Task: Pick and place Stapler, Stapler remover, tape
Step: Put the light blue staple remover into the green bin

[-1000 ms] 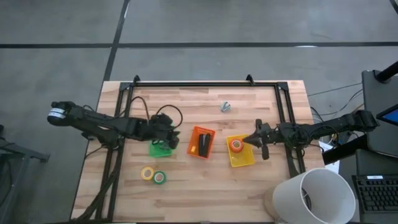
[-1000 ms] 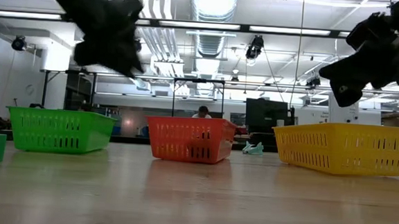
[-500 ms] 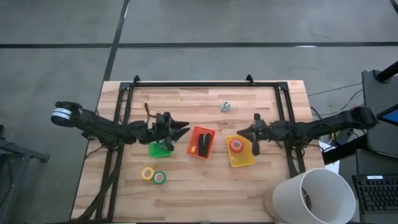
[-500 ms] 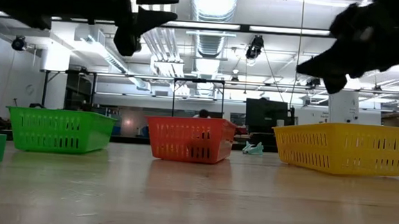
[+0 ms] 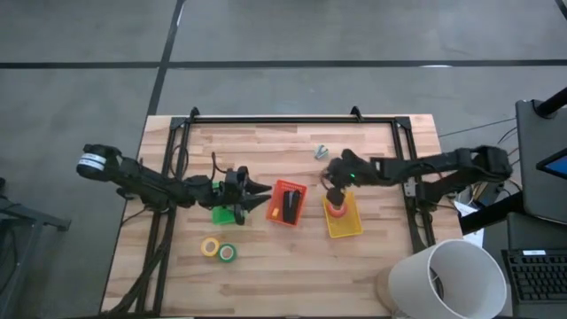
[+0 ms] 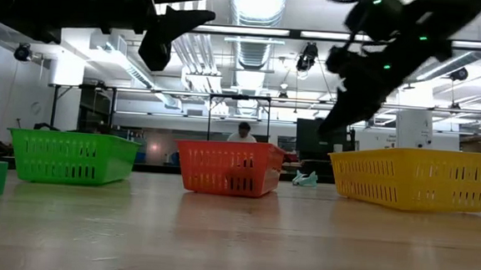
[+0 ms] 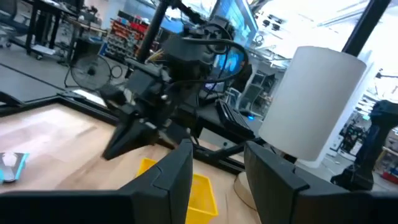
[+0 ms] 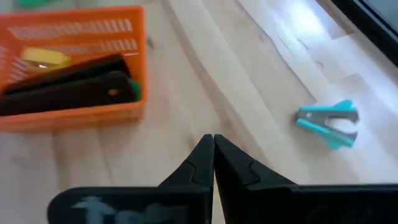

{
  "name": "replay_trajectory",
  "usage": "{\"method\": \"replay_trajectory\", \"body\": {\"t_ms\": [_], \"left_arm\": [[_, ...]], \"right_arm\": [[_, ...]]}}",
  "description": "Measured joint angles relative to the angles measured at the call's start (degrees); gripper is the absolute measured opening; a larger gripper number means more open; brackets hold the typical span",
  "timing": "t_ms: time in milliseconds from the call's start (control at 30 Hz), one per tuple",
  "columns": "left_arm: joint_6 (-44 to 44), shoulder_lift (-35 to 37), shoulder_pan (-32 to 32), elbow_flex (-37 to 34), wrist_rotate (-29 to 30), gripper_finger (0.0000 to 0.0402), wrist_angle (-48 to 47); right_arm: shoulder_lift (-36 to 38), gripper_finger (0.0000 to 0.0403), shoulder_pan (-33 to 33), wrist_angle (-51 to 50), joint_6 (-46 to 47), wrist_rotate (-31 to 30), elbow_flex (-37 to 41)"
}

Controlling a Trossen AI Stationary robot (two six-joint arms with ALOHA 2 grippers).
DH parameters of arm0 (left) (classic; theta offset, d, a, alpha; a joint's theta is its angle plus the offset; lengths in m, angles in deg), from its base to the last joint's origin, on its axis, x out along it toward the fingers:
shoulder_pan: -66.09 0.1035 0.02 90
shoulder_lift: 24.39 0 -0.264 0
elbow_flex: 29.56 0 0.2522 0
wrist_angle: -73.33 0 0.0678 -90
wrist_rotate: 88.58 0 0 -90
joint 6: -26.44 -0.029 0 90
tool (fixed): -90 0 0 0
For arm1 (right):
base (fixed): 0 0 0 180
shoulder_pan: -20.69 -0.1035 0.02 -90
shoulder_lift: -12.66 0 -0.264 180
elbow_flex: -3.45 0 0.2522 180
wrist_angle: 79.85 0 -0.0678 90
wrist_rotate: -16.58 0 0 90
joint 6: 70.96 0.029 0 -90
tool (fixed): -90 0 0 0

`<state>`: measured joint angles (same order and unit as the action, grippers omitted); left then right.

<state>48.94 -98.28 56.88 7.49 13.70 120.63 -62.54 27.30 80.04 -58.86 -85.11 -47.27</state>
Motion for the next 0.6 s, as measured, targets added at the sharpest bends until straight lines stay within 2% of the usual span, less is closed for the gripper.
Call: {"method": "replay_trajectory", "body": {"t_ms": [200, 367, 533, 600], "left_arm": [[0.06, 0.04, -0.15, 0.02, -1.05, 0.0147, -0.03], [-0.61, 0.04, -0.15, 0.02, -1.01, 0.0147, -0.09], [-0.81, 0.06, -0.16, 0.02, -1.03, 0.0147, 0.00], [-0.83, 0.06, -0.17, 0.02, -1.03, 0.0147, -0.02]], "right_arm": [[-7.37, 0.0026, 3.91, -12.71, -8.50, 1.43, -10.82], [-14.01, 0.0085, 5.76, -19.20, -16.68, 0.31, -16.08], [-19.38, 0.0154, 6.26, -23.48, -19.94, -12.72, -20.18], [-20.55, 0.0170, 6.28, -24.41, -22.53, -13.69, -21.01]]}}
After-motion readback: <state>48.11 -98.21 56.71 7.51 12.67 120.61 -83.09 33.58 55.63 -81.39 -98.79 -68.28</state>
